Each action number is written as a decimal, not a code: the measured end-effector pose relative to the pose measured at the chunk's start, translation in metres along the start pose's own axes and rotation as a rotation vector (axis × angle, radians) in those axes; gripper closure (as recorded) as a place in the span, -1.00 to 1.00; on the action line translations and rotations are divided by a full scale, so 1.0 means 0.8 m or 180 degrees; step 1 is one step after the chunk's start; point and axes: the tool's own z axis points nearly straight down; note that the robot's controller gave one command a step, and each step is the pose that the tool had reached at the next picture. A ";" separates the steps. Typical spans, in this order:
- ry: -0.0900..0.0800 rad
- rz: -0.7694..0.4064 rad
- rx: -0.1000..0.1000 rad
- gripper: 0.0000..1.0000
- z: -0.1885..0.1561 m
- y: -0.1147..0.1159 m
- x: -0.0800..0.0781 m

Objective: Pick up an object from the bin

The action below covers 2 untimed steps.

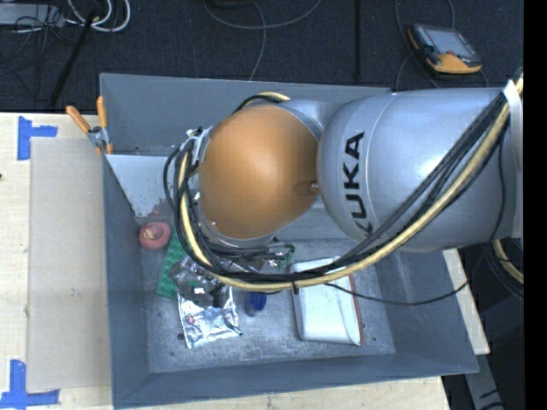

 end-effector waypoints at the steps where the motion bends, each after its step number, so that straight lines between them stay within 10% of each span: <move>1: 0.0044 0.1285 -0.0012 1.00 0.079 -0.046 -0.009; 2: -0.0001 0.1040 0.0004 1.00 -0.102 -0.051 -0.034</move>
Offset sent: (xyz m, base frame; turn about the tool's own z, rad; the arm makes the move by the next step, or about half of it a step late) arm 0.0344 -0.0137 -0.0603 0.4010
